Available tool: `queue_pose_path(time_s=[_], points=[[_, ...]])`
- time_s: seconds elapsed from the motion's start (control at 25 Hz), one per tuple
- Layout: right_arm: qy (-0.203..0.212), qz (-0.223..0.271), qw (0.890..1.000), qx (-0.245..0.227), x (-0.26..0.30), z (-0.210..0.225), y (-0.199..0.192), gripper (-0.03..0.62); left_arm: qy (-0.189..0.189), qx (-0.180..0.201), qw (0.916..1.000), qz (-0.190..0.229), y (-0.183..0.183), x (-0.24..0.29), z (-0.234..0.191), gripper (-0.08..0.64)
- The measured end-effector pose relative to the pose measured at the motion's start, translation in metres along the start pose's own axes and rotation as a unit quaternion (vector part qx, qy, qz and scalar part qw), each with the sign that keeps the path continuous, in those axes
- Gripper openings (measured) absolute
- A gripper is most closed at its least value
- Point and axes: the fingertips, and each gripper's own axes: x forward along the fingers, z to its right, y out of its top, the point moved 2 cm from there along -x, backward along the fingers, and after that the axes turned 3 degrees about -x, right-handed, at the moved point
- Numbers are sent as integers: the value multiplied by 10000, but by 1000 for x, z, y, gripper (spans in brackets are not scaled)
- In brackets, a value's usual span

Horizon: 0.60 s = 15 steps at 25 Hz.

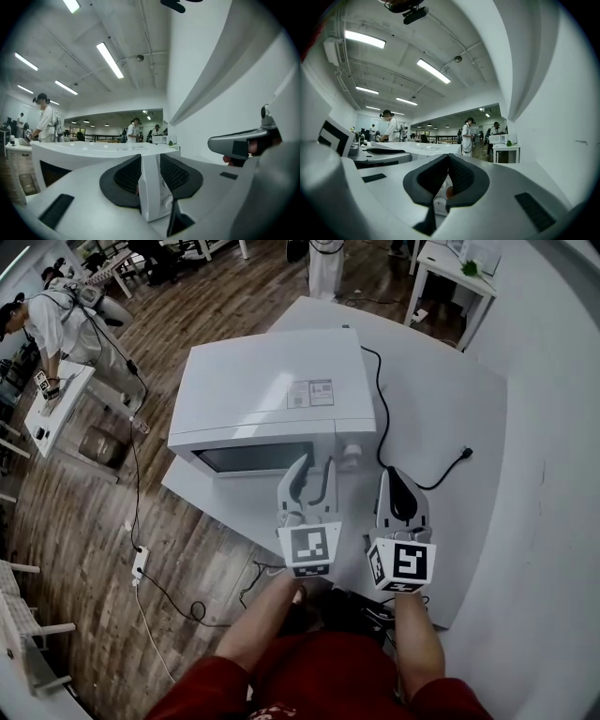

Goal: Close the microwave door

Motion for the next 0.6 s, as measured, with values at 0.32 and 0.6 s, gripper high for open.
queue_pose_path(time_s=[0.32, 0.6], points=[[-171, 85, 9998, -102, -14, -9, 32, 26, -124, -29, 9998, 145, 34, -30, -18, 61], [-356, 249, 9991, -6, -21, -19, 66, 26, -546, -75, 9983, 185, 61, -44, -23, 26]])
